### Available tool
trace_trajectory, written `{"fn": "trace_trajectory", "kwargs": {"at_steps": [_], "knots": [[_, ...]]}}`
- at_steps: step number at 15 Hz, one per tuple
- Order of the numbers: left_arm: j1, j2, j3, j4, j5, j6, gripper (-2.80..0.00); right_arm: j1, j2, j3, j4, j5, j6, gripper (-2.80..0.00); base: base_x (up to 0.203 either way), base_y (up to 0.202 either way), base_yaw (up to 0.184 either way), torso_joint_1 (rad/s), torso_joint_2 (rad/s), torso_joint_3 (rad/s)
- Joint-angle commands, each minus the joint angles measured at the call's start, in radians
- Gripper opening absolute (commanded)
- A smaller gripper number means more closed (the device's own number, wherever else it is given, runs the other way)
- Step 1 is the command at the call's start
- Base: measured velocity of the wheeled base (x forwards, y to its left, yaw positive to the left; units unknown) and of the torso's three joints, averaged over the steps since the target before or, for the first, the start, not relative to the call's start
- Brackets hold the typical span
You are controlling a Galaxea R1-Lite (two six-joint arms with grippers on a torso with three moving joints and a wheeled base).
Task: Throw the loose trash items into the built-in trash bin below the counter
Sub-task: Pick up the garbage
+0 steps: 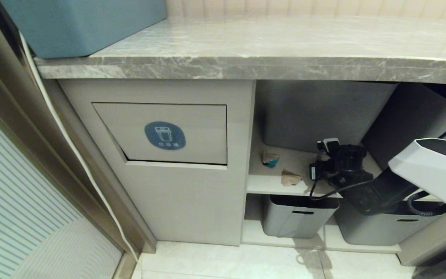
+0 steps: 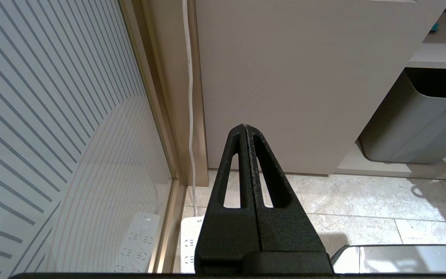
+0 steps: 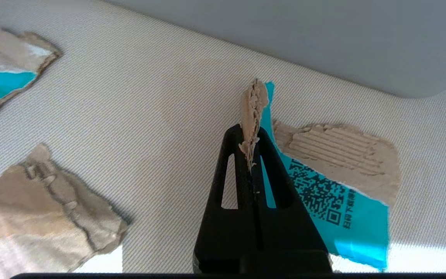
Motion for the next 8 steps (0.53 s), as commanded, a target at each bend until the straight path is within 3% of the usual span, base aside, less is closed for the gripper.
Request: {"fn": "trace_trajectory", "kwargs": {"at_steps": [1, 5, 8], "knots": [[0.0, -0.001, 0.0, 0.0, 0.0, 0.0, -2.8, 0.0, -0.025, 0.02, -0.006, -0.001, 0.005, -2.8, 0.0, 0.0, 0.0, 0.0, 0.0, 0.0], [0.0, -0.001, 0.0, 0.0, 0.0, 0.0, -2.8, 0.004, -0.091, 0.104, -0.008, -0.001, 0.034, -2.8, 0.0, 0.0, 0.0, 0.0, 0.0, 0.0], [0.0, -0.001, 0.0, 0.0, 0.0, 0.0, -2.8, 0.017, -0.195, 0.254, -0.026, 0.0, 0.07, -2.8, 0.0, 0.0, 0.0, 0.0, 0.0, 0.0]]}}
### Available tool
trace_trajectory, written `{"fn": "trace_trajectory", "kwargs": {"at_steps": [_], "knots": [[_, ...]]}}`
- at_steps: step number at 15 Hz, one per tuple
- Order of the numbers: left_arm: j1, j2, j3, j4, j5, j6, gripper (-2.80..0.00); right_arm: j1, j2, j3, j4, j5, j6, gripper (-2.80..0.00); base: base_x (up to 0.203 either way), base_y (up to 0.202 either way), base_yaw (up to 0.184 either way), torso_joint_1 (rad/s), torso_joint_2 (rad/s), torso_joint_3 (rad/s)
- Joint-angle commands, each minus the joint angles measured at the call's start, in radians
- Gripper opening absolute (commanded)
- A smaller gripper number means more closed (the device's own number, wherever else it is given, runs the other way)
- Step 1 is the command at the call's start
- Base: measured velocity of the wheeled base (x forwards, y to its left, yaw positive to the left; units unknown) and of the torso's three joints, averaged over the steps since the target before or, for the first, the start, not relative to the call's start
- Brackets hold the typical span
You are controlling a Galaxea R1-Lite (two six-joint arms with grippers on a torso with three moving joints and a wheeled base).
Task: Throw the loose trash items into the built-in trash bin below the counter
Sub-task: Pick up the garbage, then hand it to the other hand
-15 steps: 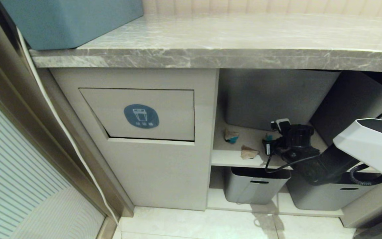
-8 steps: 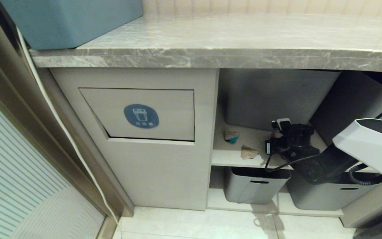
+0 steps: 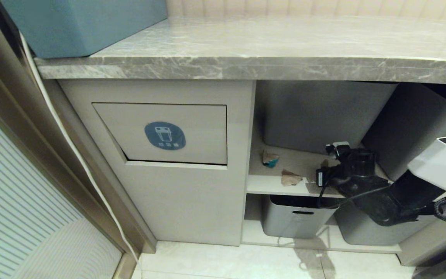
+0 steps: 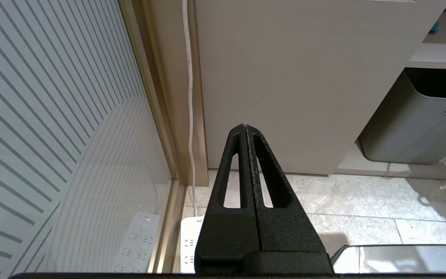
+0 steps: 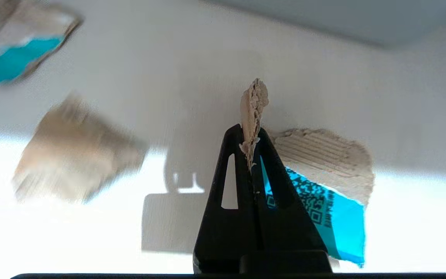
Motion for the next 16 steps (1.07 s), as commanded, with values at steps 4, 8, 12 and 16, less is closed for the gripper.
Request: {"fn": "trace_trajectory", "kwargs": {"at_steps": [4, 8, 12, 16], "knots": [[0.0, -0.001, 0.0, 0.0, 0.0, 0.0, -2.8, 0.061, -0.216, 0.263, -0.077, -0.002, 0.027, -2.8, 0.0, 0.0, 0.0, 0.0, 0.0, 0.0], [0.0, -0.001, 0.0, 0.0, 0.0, 0.0, -2.8, 0.082, -0.401, 0.437, -0.094, 0.003, 0.04, -2.8, 0.0, 0.0, 0.0, 0.0, 0.0, 0.0], [0.0, -0.001, 0.0, 0.0, 0.0, 0.0, -2.8, 0.175, -0.644, 0.653, -0.099, 0.023, 0.127, -2.8, 0.0, 0.0, 0.0, 0.0, 0.0, 0.0], [0.001, -0.001, 0.0, 0.0, 0.0, 0.0, -2.8, 0.34, -0.762, 0.699, -0.098, 0.023, 0.443, -2.8, 0.0, 0.0, 0.0, 0.0, 0.0, 0.0]]}}
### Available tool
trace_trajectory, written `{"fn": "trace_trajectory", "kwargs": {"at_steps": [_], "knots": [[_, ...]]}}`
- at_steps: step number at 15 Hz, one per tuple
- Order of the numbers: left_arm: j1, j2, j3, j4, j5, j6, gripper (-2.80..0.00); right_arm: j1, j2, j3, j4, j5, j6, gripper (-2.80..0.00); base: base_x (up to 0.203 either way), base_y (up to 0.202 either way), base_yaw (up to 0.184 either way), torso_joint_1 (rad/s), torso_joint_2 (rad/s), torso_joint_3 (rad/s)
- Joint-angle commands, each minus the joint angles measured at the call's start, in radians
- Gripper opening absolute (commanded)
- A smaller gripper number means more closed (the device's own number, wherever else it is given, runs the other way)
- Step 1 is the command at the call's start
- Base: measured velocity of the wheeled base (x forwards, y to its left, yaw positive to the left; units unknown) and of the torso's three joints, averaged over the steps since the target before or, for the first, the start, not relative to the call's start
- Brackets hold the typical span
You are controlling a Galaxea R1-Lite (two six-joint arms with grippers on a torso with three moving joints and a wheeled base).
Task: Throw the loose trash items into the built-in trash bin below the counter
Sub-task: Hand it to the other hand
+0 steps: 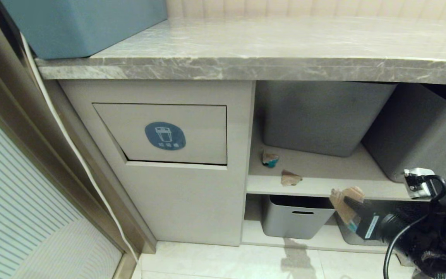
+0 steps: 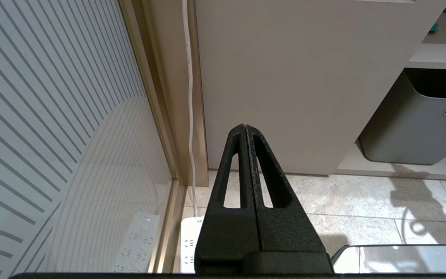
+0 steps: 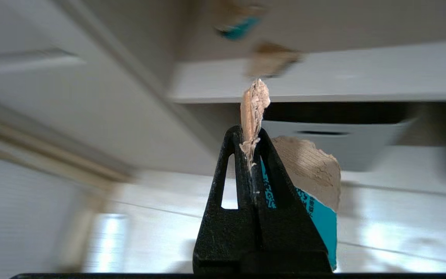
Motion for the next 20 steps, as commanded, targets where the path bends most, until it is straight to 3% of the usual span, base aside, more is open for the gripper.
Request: {"fn": "trace_trajectory", "kwargs": {"at_steps": [1, 3, 8, 17, 19, 20], "knots": [[0.002, -0.001, 0.0, 0.0, 0.0, 0.0, -2.8, 0.075, -0.063, -0.003, -0.006, -0.001, 0.115, -2.8, 0.0, 0.0, 0.0, 0.0, 0.0, 0.0], [0.0, -0.001, 0.0, 0.001, 0.0, 0.0, -2.8, 0.134, -0.059, -0.029, -0.006, 0.0, 0.159, -2.8, 0.0, 0.0, 0.0, 0.0, 0.0, 0.0], [0.0, -0.001, 0.0, 0.0, 0.0, 0.0, -2.8, 0.256, 0.03, -0.184, -0.027, 0.001, 0.184, -2.8, 0.0, 0.0, 0.0, 0.0, 0.0, 0.0], [0.0, -0.003, -0.006, 0.006, -0.006, 0.023, -2.8, 0.47, -0.011, -0.102, -0.127, 0.006, 0.157, -2.8, 0.0, 0.0, 0.0, 0.0, 0.0, 0.0], [0.0, 0.033, -0.092, 0.016, -0.036, 0.02, -2.8, 0.472, -0.055, -0.09, -0.138, 0.005, 0.158, -2.8, 0.0, 0.0, 0.0, 0.0, 0.0, 0.0], [-0.002, 0.095, -0.178, 0.021, -0.096, -0.009, -2.8, 0.473, -0.079, -0.073, -0.139, 0.014, 0.156, -2.8, 0.0, 0.0, 0.0, 0.0, 0.0, 0.0]]}}
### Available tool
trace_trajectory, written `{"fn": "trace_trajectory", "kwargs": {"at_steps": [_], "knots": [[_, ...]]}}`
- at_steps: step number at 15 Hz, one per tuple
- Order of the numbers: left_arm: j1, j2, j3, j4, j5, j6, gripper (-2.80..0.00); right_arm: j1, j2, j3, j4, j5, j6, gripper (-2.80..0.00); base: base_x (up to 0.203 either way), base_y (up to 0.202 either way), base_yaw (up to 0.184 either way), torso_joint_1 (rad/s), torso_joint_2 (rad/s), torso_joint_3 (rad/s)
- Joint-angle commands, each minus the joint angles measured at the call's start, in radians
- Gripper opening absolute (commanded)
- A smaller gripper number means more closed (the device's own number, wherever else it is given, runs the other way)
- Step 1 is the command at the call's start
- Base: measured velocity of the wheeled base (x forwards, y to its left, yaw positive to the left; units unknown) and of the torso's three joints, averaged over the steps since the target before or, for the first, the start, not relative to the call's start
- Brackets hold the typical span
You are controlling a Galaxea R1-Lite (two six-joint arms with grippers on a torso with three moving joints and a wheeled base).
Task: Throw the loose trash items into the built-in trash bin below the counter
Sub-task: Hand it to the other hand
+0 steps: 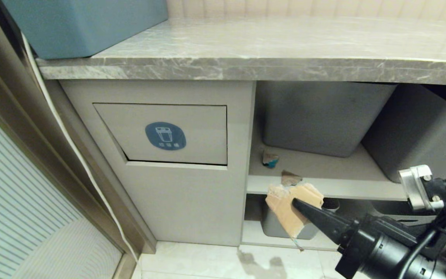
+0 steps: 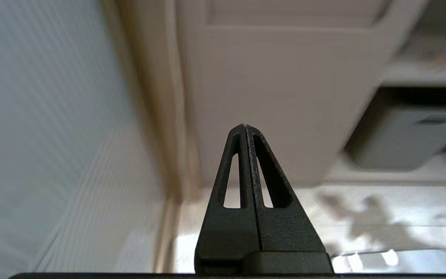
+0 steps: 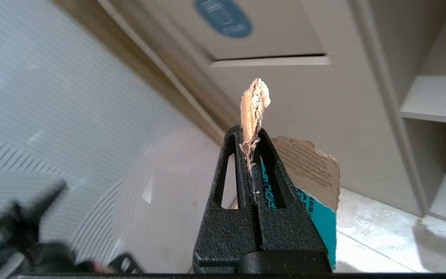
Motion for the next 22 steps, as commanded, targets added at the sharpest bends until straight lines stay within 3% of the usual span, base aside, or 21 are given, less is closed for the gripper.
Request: {"fn": "trace_trajectory", "kwargs": {"at_steps": [1, 5, 7, 8, 10, 13, 16, 19, 21, 22], "knots": [[-0.005, 0.168, -0.192, 0.004, -0.124, -0.069, -2.8, 0.005, -0.052, 0.019, -0.007, 0.033, -0.006, -2.8, 0.0, 0.0, 0.0, 0.0, 0.0, 0.0], [-0.023, 0.622, -0.516, 0.008, -0.415, -0.288, -2.8, 0.009, -0.06, 0.021, -0.006, 0.122, -0.005, -2.8, 0.0, 0.0, 0.0, 0.0, 0.0, 0.0], [-0.072, 0.793, -0.567, 0.002, -0.55, -0.325, -2.8, 0.008, -0.057, 0.027, -0.002, 0.169, -0.007, -2.8, 0.0, 0.0, 0.0, 0.0, 0.0, 0.0], [-0.141, 0.857, -0.561, -0.013, -0.59, -0.307, -2.8, 0.008, -0.058, 0.035, -0.004, 0.172, -0.007, -2.8, 0.0, 0.0, 0.0, 0.0, 0.0, 0.0], [-0.236, 0.961, -0.514, -0.077, -0.626, -0.213, -2.8, 0.009, -0.058, 0.024, -0.004, 0.183, -0.01, -2.8, 0.0, 0.0, 0.0, 0.0, 0.0, 0.0], [-0.323, 1.08, -0.461, -0.178, -0.638, -0.096, -2.8, 0.008, -0.066, 0.027, -0.005, 0.277, -0.01, -2.8, 0.0, 0.0, 0.0, 0.0, 0.0, 0.0], [-0.36, 1.246, -0.455, -0.306, -0.639, 0.015, -2.8, 0.008, -0.067, 0.02, -0.004, 0.411, -0.003, -2.8, 0.0, 0.0, 0.0, 0.0, 0.0, 0.0], [-0.385, 1.369, -0.462, -0.454, -0.637, 0.071, -2.8, 0.004, -0.029, 0.011, -0.005, 0.424, 0.031, -2.8, 0.0, 0.0, 0.0, 0.0, 0.0, 0.0], [-0.407, 1.408, -0.494, -0.464, -0.637, 0.078, -2.8, 0.004, -0.008, -0.03, -0.005, 0.436, 0.084, -2.8, 0.0, 0.0, 0.0, 0.0, 0.0, 0.0], [-0.41, 1.426, -0.523, -0.466, -0.637, 0.085, 0.0, 0.0, 0.013, -0.061, -0.004, 0.445, 0.091, -2.8, 0.0, 0.0, 0.0, 0.0, 0.0, 0.0]]}}
